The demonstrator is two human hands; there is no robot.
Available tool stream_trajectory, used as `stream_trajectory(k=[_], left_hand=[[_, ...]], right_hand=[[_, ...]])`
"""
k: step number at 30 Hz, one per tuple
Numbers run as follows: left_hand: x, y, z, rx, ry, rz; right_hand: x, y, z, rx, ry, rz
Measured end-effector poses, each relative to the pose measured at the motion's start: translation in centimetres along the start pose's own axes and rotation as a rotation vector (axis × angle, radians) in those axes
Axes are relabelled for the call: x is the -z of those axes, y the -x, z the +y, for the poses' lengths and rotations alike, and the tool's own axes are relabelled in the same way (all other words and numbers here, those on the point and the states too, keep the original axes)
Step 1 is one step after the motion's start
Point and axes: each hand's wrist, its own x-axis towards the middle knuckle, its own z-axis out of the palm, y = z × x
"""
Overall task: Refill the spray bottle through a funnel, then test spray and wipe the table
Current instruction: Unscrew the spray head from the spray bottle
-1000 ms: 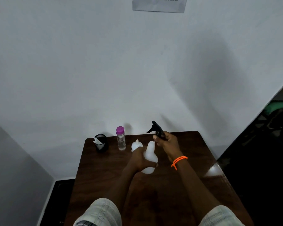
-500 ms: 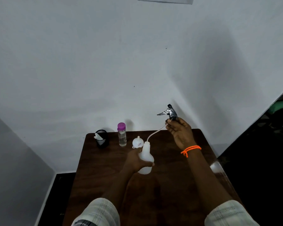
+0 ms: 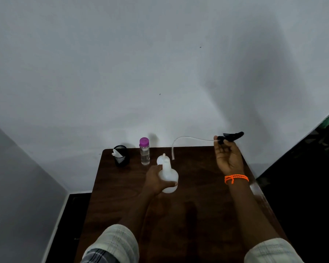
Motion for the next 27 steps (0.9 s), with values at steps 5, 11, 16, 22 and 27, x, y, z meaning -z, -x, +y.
stream_trajectory(k=[5,11,16,22,27], left_hand=[[0.6,0.9,0.0,-0.004,0.059,0.012],[1.0,1.4,-0.3,0.03,0.087,-0.031],[-0.3,1.4,-2.1,0.073,0.06,-0.064],[-3.0,1.8,-4.3,0.023,0.106,-0.069],[-4.7,1.2,-6.1,-0.001,0.018,-0.105]], right_hand=[[0.6,-0.6,-1.9,0.033,0.016,0.004],[3.2,-1.5,-1.3,-0.031,0.211,0.157],[7.1,-2.4,2.3,-0.154,0.544,0.314],[11.7,-2.8,8.2,-0.262,0.901,0.435],[15.8,-3.8,12.1,-0.471,1.136,0.44]])
